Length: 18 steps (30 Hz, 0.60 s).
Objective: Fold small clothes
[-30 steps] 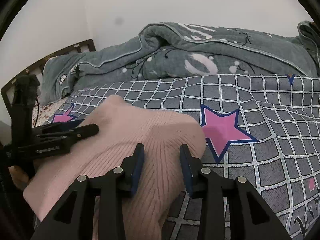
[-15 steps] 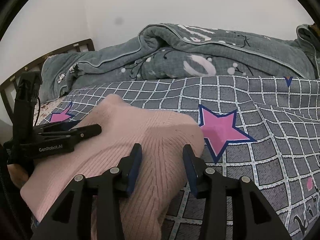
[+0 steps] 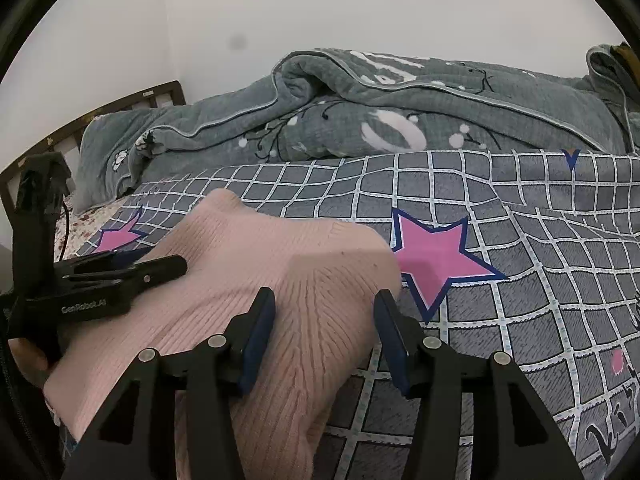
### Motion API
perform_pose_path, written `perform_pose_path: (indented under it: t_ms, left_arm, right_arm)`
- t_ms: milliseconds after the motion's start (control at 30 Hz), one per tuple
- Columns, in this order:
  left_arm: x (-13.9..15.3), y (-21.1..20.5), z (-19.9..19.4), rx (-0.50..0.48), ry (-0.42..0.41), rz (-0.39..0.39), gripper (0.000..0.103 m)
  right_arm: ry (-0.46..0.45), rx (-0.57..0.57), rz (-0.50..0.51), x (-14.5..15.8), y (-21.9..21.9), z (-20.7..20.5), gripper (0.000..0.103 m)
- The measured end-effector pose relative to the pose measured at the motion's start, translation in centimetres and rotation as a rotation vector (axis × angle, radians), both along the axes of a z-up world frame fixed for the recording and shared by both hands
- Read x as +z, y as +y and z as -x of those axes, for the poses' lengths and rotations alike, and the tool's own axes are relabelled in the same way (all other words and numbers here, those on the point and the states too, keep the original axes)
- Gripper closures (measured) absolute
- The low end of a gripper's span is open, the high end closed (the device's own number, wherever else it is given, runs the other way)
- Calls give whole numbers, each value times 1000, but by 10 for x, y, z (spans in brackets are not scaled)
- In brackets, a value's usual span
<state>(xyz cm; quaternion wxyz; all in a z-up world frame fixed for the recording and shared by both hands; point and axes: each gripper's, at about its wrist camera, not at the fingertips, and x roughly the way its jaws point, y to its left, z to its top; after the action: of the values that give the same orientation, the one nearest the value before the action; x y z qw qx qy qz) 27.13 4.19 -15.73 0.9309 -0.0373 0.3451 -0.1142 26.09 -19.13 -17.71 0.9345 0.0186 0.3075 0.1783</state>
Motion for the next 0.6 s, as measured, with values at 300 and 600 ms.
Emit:
perform_pose_path:
  t_ms: [300,600]
  left_arm:
    - [6,-4,18,-10,-40,-40,42]
    - [10,-4,30,-21,-54,-50,42]
  right_arm:
    - [-13,-7,14,1,0,4,52]
    - [-8,-2,5,1,-2,5,52]
